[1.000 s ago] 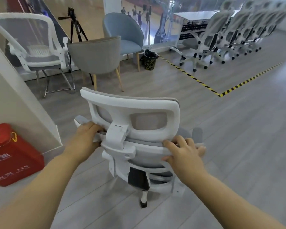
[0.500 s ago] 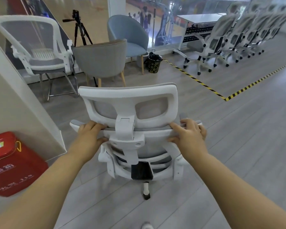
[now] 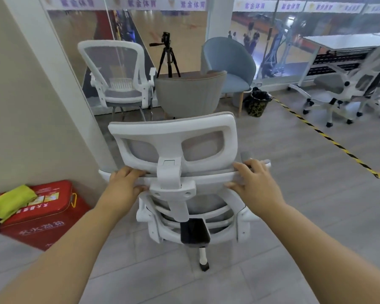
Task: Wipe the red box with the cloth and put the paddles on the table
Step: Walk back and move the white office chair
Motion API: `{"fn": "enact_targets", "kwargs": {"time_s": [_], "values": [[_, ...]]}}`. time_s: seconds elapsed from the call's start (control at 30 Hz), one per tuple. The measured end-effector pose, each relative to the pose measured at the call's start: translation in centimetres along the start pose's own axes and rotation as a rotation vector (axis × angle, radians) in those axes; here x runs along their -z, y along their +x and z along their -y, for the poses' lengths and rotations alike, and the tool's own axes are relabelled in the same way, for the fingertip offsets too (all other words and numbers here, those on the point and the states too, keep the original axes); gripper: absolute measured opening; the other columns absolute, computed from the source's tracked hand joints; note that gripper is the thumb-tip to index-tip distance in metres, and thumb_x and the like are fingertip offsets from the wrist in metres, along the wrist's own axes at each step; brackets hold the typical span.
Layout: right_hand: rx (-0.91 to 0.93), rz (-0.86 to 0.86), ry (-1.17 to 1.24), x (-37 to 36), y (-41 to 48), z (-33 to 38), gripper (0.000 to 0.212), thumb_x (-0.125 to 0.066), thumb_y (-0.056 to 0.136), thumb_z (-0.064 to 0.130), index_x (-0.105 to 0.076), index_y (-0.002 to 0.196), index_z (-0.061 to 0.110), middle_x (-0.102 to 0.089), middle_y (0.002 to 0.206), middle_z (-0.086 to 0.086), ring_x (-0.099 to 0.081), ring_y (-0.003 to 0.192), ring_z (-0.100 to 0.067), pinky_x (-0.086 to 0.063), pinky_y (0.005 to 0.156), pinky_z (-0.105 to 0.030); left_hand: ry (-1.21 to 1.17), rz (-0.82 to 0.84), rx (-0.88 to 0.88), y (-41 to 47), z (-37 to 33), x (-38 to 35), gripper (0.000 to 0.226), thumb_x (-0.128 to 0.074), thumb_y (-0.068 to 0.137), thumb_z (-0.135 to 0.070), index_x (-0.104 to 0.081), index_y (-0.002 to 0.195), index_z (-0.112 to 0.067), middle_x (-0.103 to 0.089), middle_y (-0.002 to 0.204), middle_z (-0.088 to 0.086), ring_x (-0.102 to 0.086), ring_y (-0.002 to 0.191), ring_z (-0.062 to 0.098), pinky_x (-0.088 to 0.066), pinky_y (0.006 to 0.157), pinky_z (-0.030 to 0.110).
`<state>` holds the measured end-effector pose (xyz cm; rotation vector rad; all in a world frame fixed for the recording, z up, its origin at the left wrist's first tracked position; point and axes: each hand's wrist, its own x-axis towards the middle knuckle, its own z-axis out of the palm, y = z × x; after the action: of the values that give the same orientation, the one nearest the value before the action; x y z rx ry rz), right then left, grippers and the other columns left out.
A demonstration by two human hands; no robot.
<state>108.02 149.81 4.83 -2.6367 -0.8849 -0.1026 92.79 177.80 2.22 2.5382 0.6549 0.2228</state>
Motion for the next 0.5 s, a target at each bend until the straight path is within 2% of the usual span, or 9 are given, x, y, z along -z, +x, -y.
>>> {"fn": "enact_targets", "kwargs": {"time_s": [0.2, 0.4, 0.5], "values": [[0.001, 0.052, 0.043, -2.4, 8.7, 3.6, 0.051, -0.061, 0.088, 0.040, -0.052, 0.127, 0.008, -0.046, 0.128, -0.008, -0.038, 0.122, -0.026, -0.042, 0.095, -0.037, 0.024, -0.043, -0.012, 6.1, 4.0, 1.8, 0.038, -0.062, 0.087, -0.012, -0.059, 0.125, -0.014, -0.052, 0.119, 0.016, -0.045, 0.114, 0.036, -0.035, 0.103, 0.040], [-0.020, 0.074, 0.034, -5.1, 16.6, 7.7, 0.050, -0.059, 0.089, 0.039, -0.051, 0.125, 0.004, -0.045, 0.130, -0.010, -0.042, 0.121, -0.029, -0.043, 0.089, -0.038, 0.031, -0.075, -0.063, 13.0, 8.3, 4.3, 0.038, -0.062, 0.087, -0.009, -0.059, 0.125, -0.006, -0.055, 0.121, 0.019, -0.051, 0.111, 0.038, -0.040, 0.098, 0.040], [-0.054, 0.082, 0.038, -6.5, 20.3, 9.4, 0.050, -0.058, 0.090, 0.037, -0.049, 0.128, 0.005, -0.042, 0.137, -0.010, -0.035, 0.132, -0.029, -0.043, 0.093, -0.041, 0.070, -0.054, -0.082, 16.6, 10.7, 5.1, 0.038, -0.062, 0.087, -0.009, -0.058, 0.123, -0.001, -0.056, 0.119, 0.022, -0.052, 0.107, 0.043, -0.045, 0.096, 0.045]]}}
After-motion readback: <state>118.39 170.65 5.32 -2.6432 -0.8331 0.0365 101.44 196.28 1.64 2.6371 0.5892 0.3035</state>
